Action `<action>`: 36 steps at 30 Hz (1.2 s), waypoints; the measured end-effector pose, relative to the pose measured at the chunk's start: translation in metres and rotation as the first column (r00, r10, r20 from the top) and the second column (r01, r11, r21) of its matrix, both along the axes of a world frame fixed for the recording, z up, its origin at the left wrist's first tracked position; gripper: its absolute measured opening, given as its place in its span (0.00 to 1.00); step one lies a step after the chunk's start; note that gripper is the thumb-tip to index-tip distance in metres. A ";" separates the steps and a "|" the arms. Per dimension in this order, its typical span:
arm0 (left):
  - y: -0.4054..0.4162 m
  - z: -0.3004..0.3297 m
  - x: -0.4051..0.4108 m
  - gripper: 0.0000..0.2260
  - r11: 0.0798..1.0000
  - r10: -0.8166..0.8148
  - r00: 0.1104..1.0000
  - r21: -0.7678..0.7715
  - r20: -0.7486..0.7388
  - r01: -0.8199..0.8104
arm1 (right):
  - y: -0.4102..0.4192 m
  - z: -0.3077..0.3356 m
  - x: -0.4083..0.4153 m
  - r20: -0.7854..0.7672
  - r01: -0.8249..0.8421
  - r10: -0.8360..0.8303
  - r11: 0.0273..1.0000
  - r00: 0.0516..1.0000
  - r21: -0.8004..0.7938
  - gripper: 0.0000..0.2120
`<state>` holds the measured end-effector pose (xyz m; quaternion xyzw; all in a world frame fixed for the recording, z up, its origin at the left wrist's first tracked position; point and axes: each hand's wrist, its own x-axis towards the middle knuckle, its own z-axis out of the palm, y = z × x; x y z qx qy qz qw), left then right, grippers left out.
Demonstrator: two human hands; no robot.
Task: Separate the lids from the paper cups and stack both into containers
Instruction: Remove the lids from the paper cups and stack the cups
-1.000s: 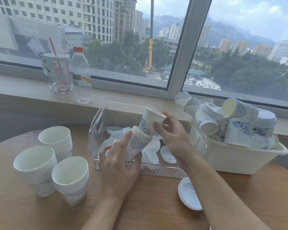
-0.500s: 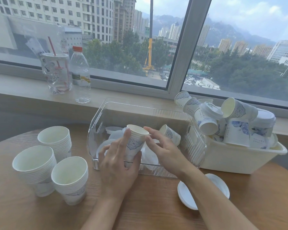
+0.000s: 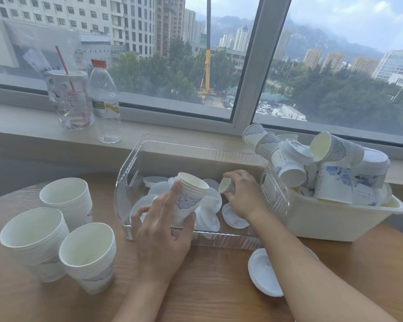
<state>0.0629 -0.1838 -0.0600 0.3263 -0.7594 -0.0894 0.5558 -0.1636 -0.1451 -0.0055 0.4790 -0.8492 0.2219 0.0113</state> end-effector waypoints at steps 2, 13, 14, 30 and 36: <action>0.000 0.000 0.000 0.34 1.000 -0.001 1.000 0.004 0.008 0.001 | 0.000 0.003 0.001 -0.039 0.017 -0.018 0.999 0.999 -0.039 0.22; 0.002 0.002 0.002 0.34 1.000 -0.018 1.000 0.007 0.008 0.018 | 0.033 0.062 0.071 0.624 0.010 0.520 0.763 0.583 -0.646 0.29; 0.002 0.003 0.002 0.34 1.000 -0.018 1.000 -0.006 0.011 0.018 | 0.035 0.062 0.073 0.632 -0.005 0.519 0.775 0.576 -0.632 0.30; 0.064 0.050 -0.026 0.41 0.871 -0.461 0.883 0.141 -0.089 0.470 | 0.118 0.072 0.055 0.677 -0.031 0.422 0.860 0.603 -0.509 0.30; 0.093 0.073 -0.050 0.36 0.826 -0.496 0.857 0.230 -0.140 0.515 | 0.151 0.087 0.041 0.685 0.030 0.407 0.848 0.604 -0.530 0.24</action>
